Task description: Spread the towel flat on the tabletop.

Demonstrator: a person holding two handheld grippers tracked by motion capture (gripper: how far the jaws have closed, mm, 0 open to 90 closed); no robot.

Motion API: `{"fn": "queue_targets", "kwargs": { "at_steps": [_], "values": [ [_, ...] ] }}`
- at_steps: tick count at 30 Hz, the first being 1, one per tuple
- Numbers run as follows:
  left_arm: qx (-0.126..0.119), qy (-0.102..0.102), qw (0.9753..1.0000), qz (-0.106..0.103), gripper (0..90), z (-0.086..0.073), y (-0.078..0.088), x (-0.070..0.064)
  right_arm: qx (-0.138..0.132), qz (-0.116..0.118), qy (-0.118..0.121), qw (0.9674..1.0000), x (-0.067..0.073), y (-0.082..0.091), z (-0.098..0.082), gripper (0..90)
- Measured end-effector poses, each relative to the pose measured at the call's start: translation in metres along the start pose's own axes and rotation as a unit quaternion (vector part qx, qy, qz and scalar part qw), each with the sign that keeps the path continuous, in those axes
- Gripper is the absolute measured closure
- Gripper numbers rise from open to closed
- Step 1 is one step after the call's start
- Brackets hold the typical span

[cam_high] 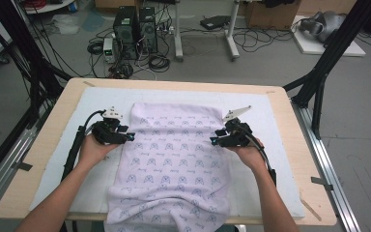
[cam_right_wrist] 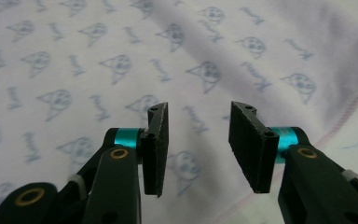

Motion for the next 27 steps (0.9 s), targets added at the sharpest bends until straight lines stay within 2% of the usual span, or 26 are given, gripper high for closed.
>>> {"fn": "queue_targets", "kwargs": {
  "at_steps": [3, 5, 6, 9, 14, 15, 16, 17, 18, 19, 20, 21, 22, 23, 25, 27],
  "values": [
    [-0.011, -0.015, 0.9997, -0.015, 52.4, -0.007, 0.01, -0.019, -0.012, 0.017, 0.014, 0.9997, 0.019, 0.009, -0.004, 56.2],
    [-0.001, -0.027, 0.9994, -0.024, 50.4, -0.015, 0.015, -0.032, -0.025, 0.028, 0.021, 0.9991, 0.035, 0.017, -0.007, 55.9],
    [-0.005, -0.036, 0.999, -0.025, 49.3, -0.017, 0.017, -0.038, -0.029, 0.032, 0.027, 0.9987, 0.042, 0.021, -0.009, 55.6],
    [0.004, -0.046, 0.9983, -0.036, 48.3, -0.03, 0.021, -0.054, -0.024, 0.039, 0.046, 0.9979, 0.061, 0.03, -0.018, 54.7],
    [0.021, -0.053, 0.997, -0.053, 53.5, -0.056, 0.016, -0.068, -0.012, 0.057, 0.066, 0.9961, 0.087, 0.033, -0.046, 53.7],
    [0.034, -0.06, 0.9959, -0.058, 58.0, -0.062, 0.013, -0.071, -0.004, 0.057, 0.069, 0.996, 0.089, 0.032, -0.051, 53.7],
    [0.031, -0.074, 0.9952, -0.056, 64.4, -0.063, 0.011, -0.073, 0.006, 0.054, 0.071, 0.996, 0.091, 0.029, -0.058, 53.7],
    [0.028, -0.076, 0.9948, -0.063, 69.7, -0.063, 0.012, -0.075, 0.019, 0.048, 0.077, 0.9957, 0.091, 0.025, -0.065, 53.9],
    [0.029, -0.08, 0.9946, -0.06, 80.8, -0.063, 0.011, -0.076, 0.028, 0.045, 0.082, 0.9953, 0.092, 0.021, -0.07, 55.7],
    [0.026, -0.082, 0.9946, -0.058, 84.2, -0.062, 0.01, -0.076, 0.035, 0.045, 0.083, 0.9949, 0.093, 0.016, -0.074, 58.0],
    [0.028, -0.083, 0.9944, -0.059, 87.1, -0.062, 0.01, -0.076, 0.022, 0.045, 0.079, 0.9956, 0.094, 0.016, -0.072, 70.2],
    [0.026, -0.081, 0.9947, -0.056, 87.8, -0.061, 0.01, -0.075, 0.018, 0.05, 0.079, 0.9955, 0.094, 0.016, -0.071, 82.0],
    [0.024, -0.084, 0.9951, -0.046, 88.0, -0.059, 0.01, -0.072, 0.02, 0.054, 0.076, 0.9954, 0.095, 0.016, -0.071, 86.5],
    [0.018, -0.079, 0.9959, -0.039, 88.2, -0.057, 0.01, -0.069, 0.023, 0.054, 0.079, 0.9951, 0.094, 0.015, -0.069, 87.3],
    [0.004, -0.066, 0.9974, -0.029, 88.3, -0.048, 0.011, -0.06, 0.02, 0.036, 0.092, 0.995, 0.088, 0.015, -0.063, 87.6],
    [-0.012, -0.056, 0.9983, -0.013, 88.4, -0.039, 0.013, -0.05, 0.005, 0.023, 0.08, 0.9965, 0.079, 0.017, -0.05, 87.7]
  ]
}}
Point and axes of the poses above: each handheld gripper's, and its own axes: y roughly backward along the jaws, z roughly out of its top, x roughly to its left, the point moved 10 cm from there along -y, roughly forward along the jaws, and after that the axes turned 7 degrees about -z, right-handed, at the moved point
